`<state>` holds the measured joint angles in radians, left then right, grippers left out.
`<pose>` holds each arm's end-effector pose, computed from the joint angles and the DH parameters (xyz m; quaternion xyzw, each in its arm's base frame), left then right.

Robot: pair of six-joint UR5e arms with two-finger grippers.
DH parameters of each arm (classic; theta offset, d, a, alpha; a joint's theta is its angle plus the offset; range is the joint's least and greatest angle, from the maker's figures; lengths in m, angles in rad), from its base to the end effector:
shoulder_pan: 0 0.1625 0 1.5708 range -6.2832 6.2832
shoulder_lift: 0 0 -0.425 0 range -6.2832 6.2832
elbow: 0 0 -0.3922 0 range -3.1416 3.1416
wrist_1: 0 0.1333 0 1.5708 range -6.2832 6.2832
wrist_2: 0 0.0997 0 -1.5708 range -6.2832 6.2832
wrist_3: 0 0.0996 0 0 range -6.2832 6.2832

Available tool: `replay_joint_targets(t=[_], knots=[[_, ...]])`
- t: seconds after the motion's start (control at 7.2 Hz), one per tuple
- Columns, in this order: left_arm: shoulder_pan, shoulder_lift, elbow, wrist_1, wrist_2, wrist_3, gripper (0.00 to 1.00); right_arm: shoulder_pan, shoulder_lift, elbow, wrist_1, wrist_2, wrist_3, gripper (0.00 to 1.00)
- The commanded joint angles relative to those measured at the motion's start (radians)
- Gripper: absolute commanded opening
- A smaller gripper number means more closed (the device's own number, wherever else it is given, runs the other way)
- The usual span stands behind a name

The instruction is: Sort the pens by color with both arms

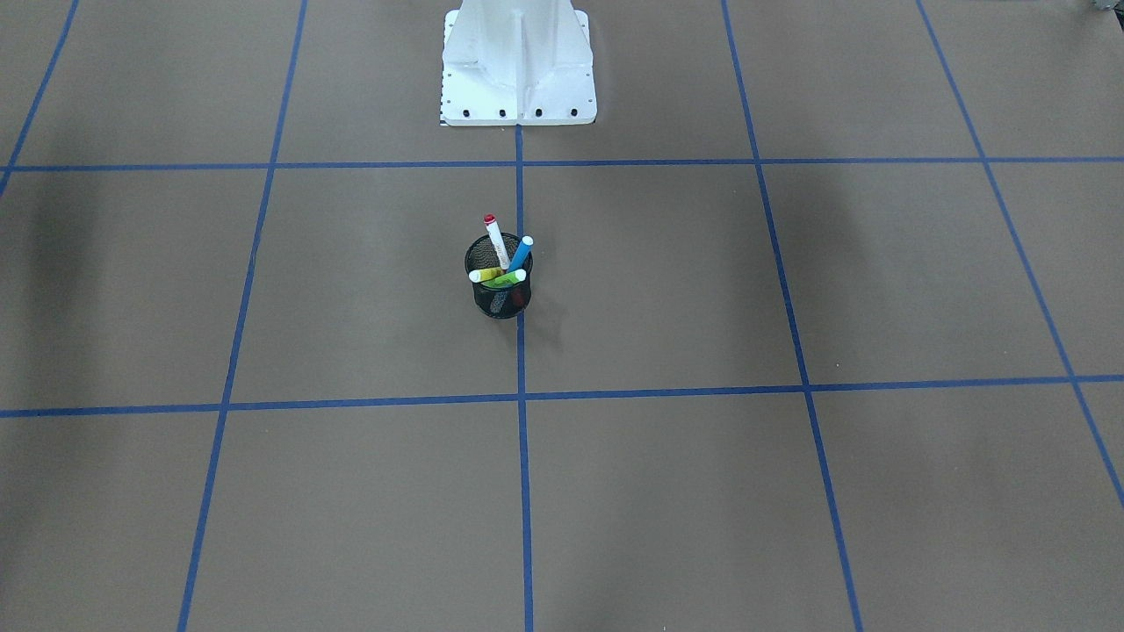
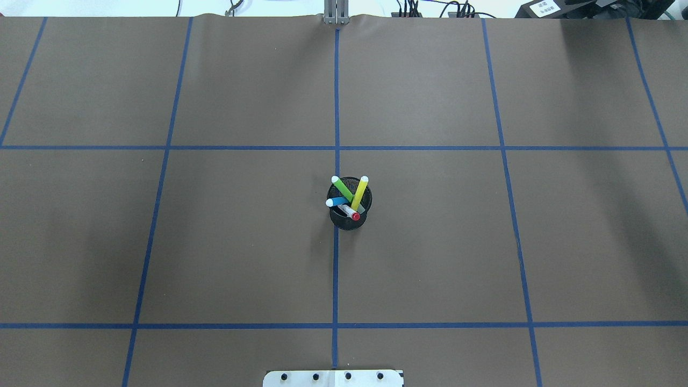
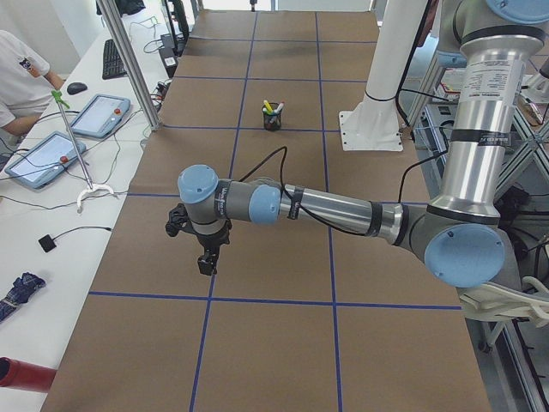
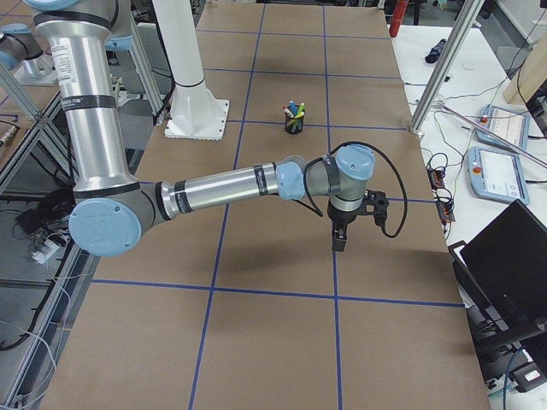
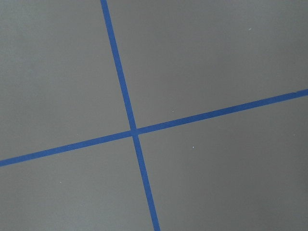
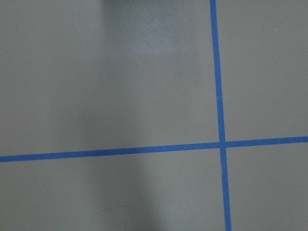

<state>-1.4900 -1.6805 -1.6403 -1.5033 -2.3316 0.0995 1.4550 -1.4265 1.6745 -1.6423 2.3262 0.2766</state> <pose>-0.0209 -0.5430 0.5756 0.0553 0.3702 0.1041 0.9214 0.0008 -0.5560 0.5407 0.0087 -0.3763 0.0420 0.9255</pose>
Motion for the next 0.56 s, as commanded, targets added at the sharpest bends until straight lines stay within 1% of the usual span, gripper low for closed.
replay_joint_targets(t=[0.0, 0.42], knots=[[0.002, -0.001, -0.001, 0.000, 0.000, 0.000, 1.00, -0.005, 0.000, 0.001, 0.006, -0.002, 0.001, 1.00], [0.004, -0.001, -0.003, 0.000, 0.000, 0.000, 1.00, -0.010, -0.009, -0.004, 0.007, 0.001, 0.003, 1.00]])
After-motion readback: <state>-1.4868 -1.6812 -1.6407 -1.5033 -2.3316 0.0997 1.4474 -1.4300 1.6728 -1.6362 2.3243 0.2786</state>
